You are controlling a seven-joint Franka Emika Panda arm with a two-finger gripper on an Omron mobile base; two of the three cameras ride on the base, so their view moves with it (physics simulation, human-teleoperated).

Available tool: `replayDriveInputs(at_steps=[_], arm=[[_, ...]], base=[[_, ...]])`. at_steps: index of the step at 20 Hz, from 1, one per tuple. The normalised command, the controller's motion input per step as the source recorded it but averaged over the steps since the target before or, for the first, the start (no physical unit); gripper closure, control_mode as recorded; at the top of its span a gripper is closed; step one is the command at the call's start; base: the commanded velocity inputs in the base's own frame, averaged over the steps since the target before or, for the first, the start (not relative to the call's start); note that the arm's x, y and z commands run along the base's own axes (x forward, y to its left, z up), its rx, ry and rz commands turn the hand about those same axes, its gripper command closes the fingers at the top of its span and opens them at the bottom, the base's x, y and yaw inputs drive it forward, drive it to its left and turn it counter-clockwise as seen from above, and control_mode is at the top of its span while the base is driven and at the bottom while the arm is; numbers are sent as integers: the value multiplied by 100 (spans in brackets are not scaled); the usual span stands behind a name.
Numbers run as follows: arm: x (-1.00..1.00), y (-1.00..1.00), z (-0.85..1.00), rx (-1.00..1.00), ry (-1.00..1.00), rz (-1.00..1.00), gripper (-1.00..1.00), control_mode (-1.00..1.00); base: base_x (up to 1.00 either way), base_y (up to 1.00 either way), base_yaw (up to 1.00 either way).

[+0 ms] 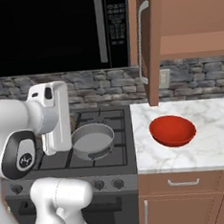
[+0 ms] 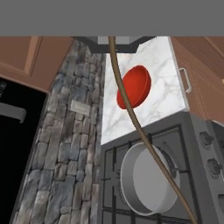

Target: Open the cabinet and move the ladle to the pot. Then close the cabinet.

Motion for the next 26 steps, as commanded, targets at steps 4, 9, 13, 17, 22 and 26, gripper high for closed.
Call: replayDriveInputs(at_steps=[4, 9, 13, 17, 22, 26], arm=[[26, 0, -17, 0, -5, 0, 100, -100], [21, -7, -21, 0, -6, 0, 100, -100], [12, -22, -33, 0, -1, 0, 100, -100], [15, -18, -40, 0, 0, 0, 100, -100], [21, -12, -41, -2, 0, 0, 100, -100], [19, -3, -35, -5, -1, 0, 100, -100]], base=[[0, 0, 0], [0, 0, 0], [0, 0, 0], [0, 0, 0], [0, 0, 0], [0, 0, 0]])
